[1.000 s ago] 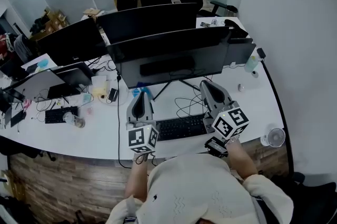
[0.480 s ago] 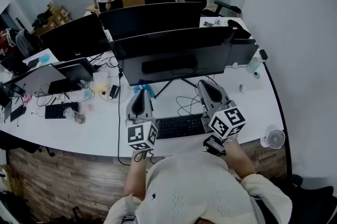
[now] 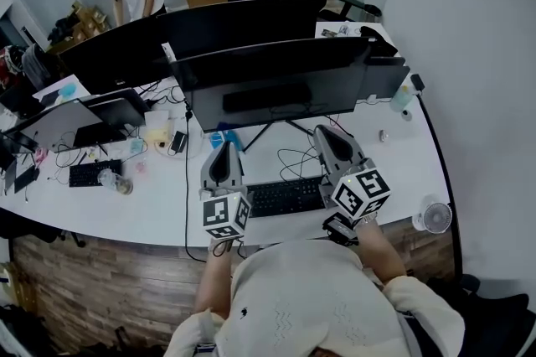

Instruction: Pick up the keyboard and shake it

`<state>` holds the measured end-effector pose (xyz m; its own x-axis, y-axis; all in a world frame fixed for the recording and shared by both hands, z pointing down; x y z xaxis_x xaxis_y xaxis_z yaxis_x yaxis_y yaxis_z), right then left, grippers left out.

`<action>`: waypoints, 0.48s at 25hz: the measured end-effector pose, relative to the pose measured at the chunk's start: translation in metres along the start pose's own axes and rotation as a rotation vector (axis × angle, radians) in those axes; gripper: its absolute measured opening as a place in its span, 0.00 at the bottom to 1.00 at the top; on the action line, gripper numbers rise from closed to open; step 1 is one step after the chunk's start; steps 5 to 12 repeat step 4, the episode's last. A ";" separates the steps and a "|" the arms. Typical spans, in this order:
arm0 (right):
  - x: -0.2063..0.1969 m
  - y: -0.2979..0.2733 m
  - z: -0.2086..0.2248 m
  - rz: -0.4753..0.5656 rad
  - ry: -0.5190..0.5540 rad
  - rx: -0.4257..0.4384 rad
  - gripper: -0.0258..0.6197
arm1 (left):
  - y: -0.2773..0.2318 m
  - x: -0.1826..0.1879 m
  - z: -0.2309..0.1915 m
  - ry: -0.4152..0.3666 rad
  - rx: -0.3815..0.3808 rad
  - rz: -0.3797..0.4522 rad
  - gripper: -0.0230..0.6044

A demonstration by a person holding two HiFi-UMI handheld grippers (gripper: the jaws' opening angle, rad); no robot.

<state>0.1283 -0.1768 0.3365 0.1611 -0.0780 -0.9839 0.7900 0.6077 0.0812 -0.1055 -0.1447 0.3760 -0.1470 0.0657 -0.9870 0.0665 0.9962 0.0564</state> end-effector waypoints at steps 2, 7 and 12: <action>0.001 -0.001 0.001 0.002 0.001 0.002 0.04 | -0.001 0.000 0.001 0.002 -0.001 0.000 0.07; 0.003 -0.002 0.002 0.003 0.003 0.004 0.04 | -0.002 0.001 0.001 0.001 -0.006 0.003 0.07; 0.003 -0.002 0.002 0.003 0.003 0.004 0.04 | -0.002 0.001 0.001 0.001 -0.006 0.003 0.07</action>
Point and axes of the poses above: the fingertips, and each gripper's own axes: y backward along the fingers, z to its right, x out of its top, the point moved 5 cm from there along y, backward along the fingers, and after that the axes turned 13 degrees about x, right-handed, at the moved point
